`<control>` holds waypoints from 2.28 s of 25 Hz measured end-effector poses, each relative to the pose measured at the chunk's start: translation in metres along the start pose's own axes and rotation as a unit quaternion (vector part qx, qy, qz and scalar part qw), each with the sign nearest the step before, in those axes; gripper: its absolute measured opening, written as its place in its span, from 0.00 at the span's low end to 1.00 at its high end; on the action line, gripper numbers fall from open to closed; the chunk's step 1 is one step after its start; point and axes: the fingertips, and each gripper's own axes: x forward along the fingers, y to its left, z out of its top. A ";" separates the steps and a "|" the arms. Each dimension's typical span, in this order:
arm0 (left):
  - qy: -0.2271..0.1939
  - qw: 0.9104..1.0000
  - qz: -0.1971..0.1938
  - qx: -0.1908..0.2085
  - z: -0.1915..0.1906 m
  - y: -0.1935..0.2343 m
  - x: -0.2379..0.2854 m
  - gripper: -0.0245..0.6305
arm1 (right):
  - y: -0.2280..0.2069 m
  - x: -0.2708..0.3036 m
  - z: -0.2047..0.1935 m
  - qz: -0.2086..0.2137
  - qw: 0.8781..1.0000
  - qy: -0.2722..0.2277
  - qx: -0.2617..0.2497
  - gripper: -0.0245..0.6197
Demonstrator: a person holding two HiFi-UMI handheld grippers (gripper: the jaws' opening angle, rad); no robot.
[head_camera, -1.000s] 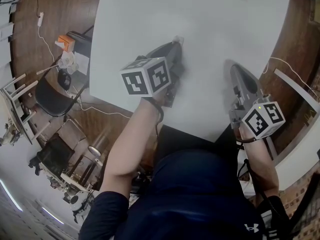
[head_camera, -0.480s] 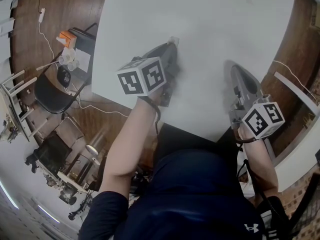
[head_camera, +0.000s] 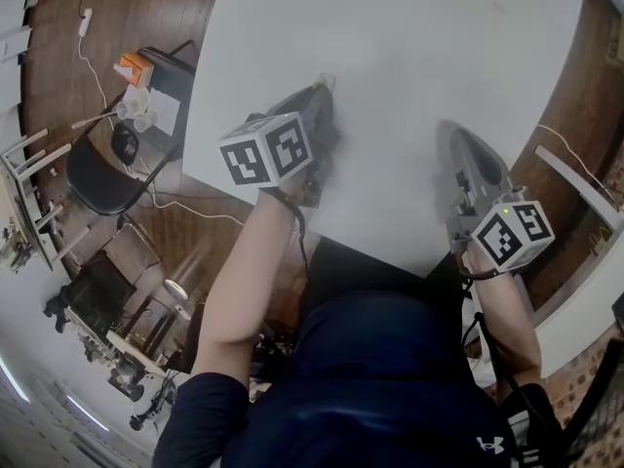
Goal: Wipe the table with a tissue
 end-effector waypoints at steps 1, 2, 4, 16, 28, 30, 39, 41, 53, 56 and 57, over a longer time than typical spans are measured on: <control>-0.001 1.000 0.002 0.000 0.000 0.002 -0.002 0.09 | 0.001 0.000 -0.001 0.000 1.000 0.001 0.000 0.05; -0.001 1.000 0.004 0.001 0.000 0.005 -0.003 0.09 | 0.002 0.000 -0.002 0.000 1.000 0.001 0.000 0.05; -0.002 1.000 0.008 0.002 0.000 0.009 -0.007 0.09 | 0.005 0.001 -0.003 0.001 1.000 0.002 -0.001 0.05; -0.010 1.000 0.022 -0.004 0.003 0.026 -0.017 0.09 | 0.014 0.003 -0.001 0.001 1.000 0.002 -0.005 0.05; -0.067 0.997 0.018 -0.036 0.017 0.034 -0.055 0.09 | 0.021 -0.002 0.002 -0.002 1.000 -0.005 -0.012 0.05; -0.079 0.996 0.005 -0.042 0.018 0.035 -0.068 0.09 | 0.027 -0.005 0.003 -0.002 1.000 -0.010 -0.015 0.05; -0.105 0.991 -0.069 -0.047 0.003 -0.009 -0.125 0.09 | 0.058 -0.033 0.026 -0.002 0.998 -0.048 -0.034 0.05; -0.108 0.990 -0.084 -0.044 -0.004 -0.018 -0.133 0.09 | 0.065 -0.040 0.029 0.004 0.997 -0.058 -0.049 0.05; -0.139 0.980 -0.143 0.010 -0.023 -0.054 -0.202 0.09 | 0.125 -0.101 0.037 0.009 0.988 -0.101 -0.112 0.05; -0.143 0.973 -0.181 0.022 -0.033 -0.071 -0.213 0.09 | 0.146 -0.117 0.044 0.011 0.984 -0.119 -0.136 0.05; -0.145 0.970 -0.192 0.028 -0.035 -0.077 -0.216 0.09 | 0.154 -0.122 0.047 0.010 0.982 -0.126 -0.144 0.05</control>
